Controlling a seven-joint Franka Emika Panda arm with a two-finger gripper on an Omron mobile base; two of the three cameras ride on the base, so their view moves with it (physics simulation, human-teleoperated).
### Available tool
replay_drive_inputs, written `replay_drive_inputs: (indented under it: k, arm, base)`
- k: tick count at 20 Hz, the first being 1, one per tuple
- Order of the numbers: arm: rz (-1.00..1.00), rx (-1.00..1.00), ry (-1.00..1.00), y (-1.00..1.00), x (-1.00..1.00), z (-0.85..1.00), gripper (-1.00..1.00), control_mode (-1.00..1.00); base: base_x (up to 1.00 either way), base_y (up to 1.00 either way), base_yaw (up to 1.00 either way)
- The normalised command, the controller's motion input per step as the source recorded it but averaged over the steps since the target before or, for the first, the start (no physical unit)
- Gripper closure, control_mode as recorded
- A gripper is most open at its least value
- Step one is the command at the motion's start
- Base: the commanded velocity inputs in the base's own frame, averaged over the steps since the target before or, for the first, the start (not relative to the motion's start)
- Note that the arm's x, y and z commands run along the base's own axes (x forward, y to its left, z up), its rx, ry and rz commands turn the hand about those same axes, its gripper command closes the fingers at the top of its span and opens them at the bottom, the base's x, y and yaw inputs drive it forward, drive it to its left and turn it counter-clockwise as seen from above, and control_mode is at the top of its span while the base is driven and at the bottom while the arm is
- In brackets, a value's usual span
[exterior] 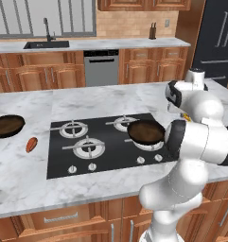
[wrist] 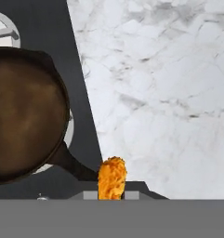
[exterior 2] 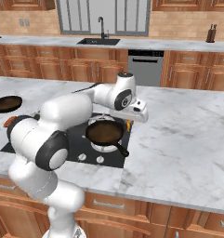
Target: Place both pans onto different burners. Then place the sweet potato and the shrimp on different pans.
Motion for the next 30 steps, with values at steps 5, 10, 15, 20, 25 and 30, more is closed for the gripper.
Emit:
replay_drive_inputs:
  k: [5, 10, 15, 20, 25, 30]
  arm:
    - [0.00, 0.01, 0.00, 0.56, -0.51, 0.42, 1.00, -1.00]
    - [0.00, 0.03, 0.00, 0.57, -0.41, 0.29, 1.00, -1.00]
    - [0.00, 0.00, 0.00, 0.64, -0.14, 0.00, 1.00, -1.00]
    - [0.00, 0.00, 0.00, 0.49, 0.25, -0.09, 1.00, -1.00]
    - [0.00, 0.00, 0.00, 0.20, 0.60, -0.13, 1.00, -1.00]
    - [0.00, 0.00, 0.00, 0.04, 0.59, -0.23, 1.00, -1.00]
  base:
    - [0.00, 0.00, 0.00]
    - [0.00, 0.00, 0.00]
    - [0.00, 0.00, 0.00]
    - [0.00, 0.00, 0.00]
    - [0.00, 0.00, 0.00]
    - [0.00, 0.00, 0.00]
